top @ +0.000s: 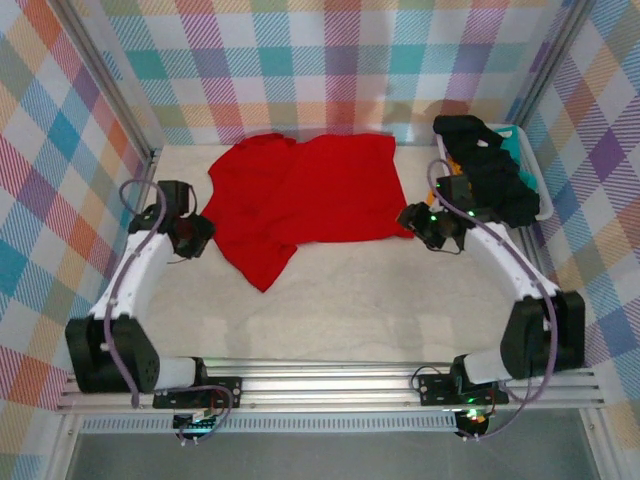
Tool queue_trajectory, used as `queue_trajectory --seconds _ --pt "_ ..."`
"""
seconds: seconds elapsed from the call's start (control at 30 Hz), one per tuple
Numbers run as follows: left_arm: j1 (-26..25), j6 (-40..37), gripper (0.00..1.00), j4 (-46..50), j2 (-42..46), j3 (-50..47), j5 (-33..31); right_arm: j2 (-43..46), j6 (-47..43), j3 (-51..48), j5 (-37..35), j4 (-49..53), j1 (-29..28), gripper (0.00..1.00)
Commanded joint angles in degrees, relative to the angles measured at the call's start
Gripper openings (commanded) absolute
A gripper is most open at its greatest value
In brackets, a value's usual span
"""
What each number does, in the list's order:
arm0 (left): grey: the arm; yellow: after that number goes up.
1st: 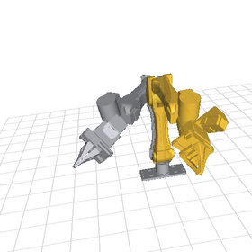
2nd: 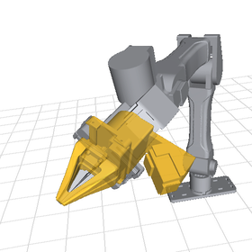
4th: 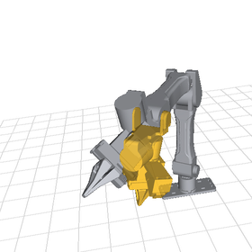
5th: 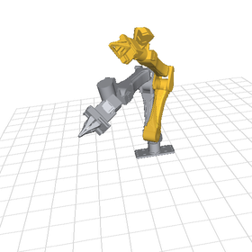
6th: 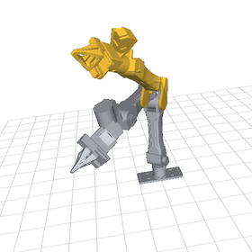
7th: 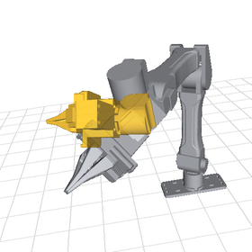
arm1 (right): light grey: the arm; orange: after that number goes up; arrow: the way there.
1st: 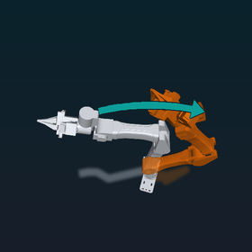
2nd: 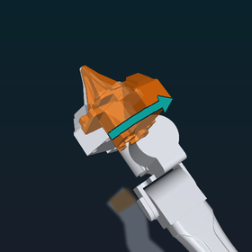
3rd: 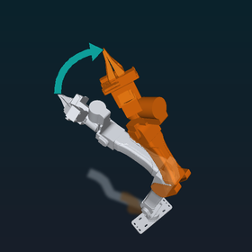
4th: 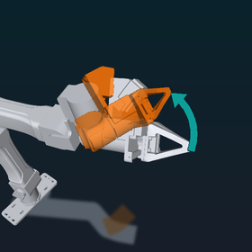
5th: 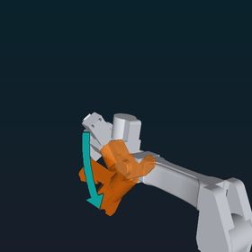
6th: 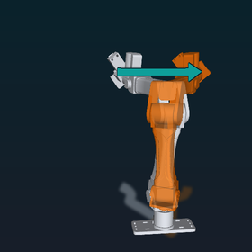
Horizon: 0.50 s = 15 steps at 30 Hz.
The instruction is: Fold and stack the t-shirts
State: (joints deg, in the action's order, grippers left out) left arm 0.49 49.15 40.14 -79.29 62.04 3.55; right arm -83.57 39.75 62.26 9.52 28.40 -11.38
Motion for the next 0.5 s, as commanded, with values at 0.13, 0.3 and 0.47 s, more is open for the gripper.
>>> queue_trajectory --seconds 0.13,0.3,0.47 --pt "-5.5 5.2 0.36 -5.2 -6.6 -7.7 1.5 -13.0 0.4 5.1 -0.4 -2.8 -0.2 0.55" --pt "-7.2 9.2 0.34 -4.2 -6.2 -12.2 -1.9 -21.8 3.2 9.2 1.3 1.0 2.6 0.58" --pt "-10.3 12.2 0.37 -10.4 -5.5 -16.7 -0.9 -23.7 4.2 8.5 -2.7 0.5 3.6 0.58"
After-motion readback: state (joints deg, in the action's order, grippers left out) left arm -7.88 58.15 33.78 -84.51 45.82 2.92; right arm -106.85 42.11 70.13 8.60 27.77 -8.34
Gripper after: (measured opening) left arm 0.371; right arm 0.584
